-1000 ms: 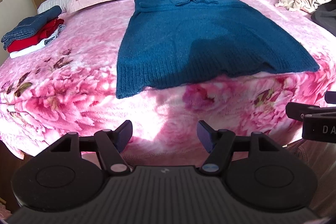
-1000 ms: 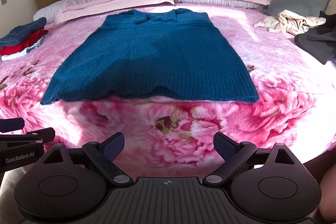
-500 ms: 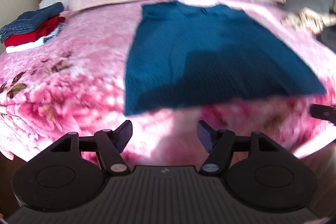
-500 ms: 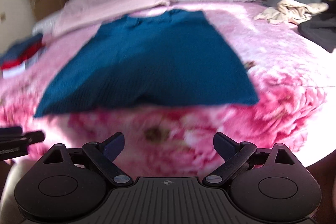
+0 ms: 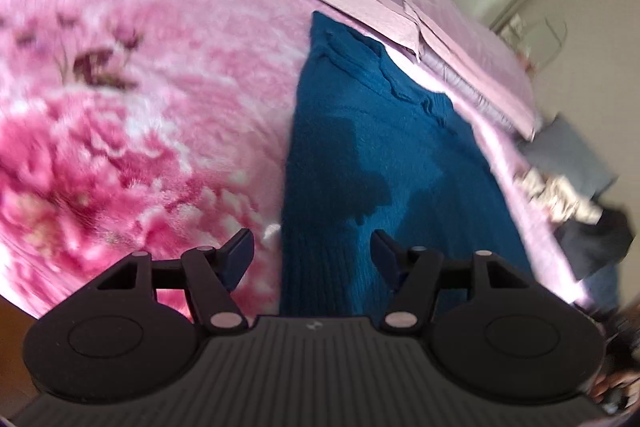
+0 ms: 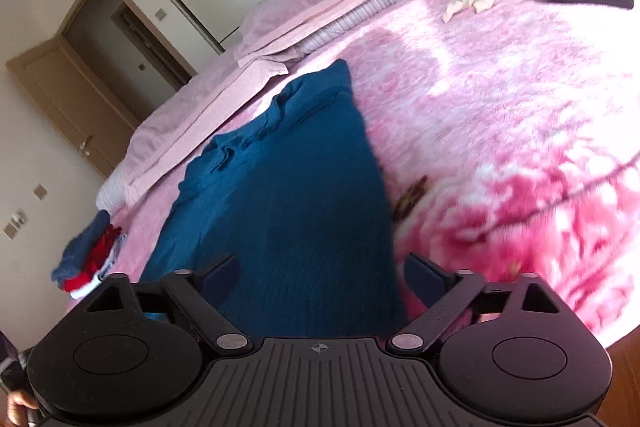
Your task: Fold clothes
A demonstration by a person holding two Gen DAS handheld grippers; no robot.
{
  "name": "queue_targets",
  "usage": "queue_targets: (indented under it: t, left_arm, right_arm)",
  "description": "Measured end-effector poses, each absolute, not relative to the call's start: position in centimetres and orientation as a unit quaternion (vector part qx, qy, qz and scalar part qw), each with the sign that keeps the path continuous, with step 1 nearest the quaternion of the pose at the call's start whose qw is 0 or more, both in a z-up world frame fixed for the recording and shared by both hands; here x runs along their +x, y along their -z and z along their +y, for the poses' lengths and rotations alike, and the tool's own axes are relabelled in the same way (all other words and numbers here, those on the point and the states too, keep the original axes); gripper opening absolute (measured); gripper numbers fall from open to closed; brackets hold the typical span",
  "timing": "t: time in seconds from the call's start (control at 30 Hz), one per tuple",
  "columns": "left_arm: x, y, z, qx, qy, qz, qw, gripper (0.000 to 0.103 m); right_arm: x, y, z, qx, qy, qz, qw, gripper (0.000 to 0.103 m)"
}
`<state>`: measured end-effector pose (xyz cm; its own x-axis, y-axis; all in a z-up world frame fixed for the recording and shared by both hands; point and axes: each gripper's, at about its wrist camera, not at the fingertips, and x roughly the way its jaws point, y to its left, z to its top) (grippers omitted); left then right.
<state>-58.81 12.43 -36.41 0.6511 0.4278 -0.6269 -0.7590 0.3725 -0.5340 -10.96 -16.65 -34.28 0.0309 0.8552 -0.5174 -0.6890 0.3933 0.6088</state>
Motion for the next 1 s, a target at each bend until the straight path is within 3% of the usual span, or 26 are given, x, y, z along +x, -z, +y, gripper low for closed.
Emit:
queue_targets:
  t: [0.13, 0.37, 0.5, 0.77, 0.9, 1.0]
  left_arm:
    - [-59.5, 37.9, 14.6, -0.463, -0.341, 0.192, 0.795, 0.051]
    - [-60.8, 40.0, 16.7, -0.510, -0.288, 0.163, 0.794, 0.050]
    - [-59.9, 40.9, 17.9, -0.536, -0.259, 0.145, 0.790, 0.050]
    - [-55.9, 41.2, 20.0, -0.533, -0.221, 0.163, 0.800, 0.048]
    - [-56.3, 41.6, 19.2, -0.523, -0.216, 0.188, 0.803, 0.017]
    - [-57.7, 42.5, 18.7, -0.537, -0.208, 0.180, 0.797, 0.009]
  right_arm:
    - [-7.7, 36.3, -16.1, 0.115, -0.535, 0.486, 0.681, 0.071]
    - [-3.7, 38.1, -16.8, 0.172, -0.546, 0.539, 0.618, 0.070]
    - [-2.5, 38.4, -15.9, 0.170, -0.553, 0.552, 0.601, 0.057]
    - [-1.0, 39.6, -11.4, 0.201, -0.575, 0.566, 0.556, 0.056]
    - [-1.4, 39.4, -10.9, 0.160, -0.594, 0.568, 0.547, 0.053]
    - [-1.5, 39.6, -12.0, 0.145, -0.603, 0.576, 0.533, 0.038]
